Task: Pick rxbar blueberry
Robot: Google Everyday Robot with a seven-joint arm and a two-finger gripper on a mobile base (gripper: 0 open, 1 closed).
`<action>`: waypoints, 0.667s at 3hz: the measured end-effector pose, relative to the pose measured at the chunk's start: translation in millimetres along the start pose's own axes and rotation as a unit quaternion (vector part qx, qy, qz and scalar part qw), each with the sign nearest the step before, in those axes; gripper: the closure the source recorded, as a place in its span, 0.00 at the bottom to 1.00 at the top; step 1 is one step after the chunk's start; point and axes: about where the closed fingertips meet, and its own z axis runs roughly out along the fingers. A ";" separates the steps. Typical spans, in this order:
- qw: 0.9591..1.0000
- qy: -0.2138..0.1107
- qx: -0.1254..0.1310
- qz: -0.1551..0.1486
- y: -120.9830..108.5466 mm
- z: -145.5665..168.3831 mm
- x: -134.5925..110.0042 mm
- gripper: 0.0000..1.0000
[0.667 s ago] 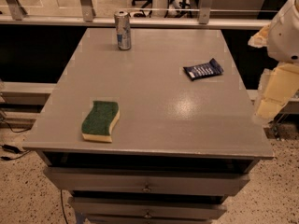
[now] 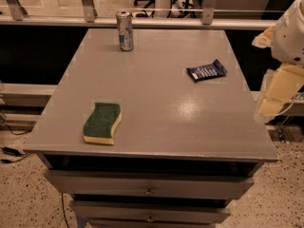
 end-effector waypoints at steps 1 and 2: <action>0.995 -0.083 0.030 0.037 -64.1 43.4 22.1 0.00; 0.989 -0.130 0.043 0.063 -100.2 67.6 30.6 0.00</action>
Offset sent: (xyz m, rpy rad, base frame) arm 0.1546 -0.0678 -0.0618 0.3829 -0.1860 -0.1150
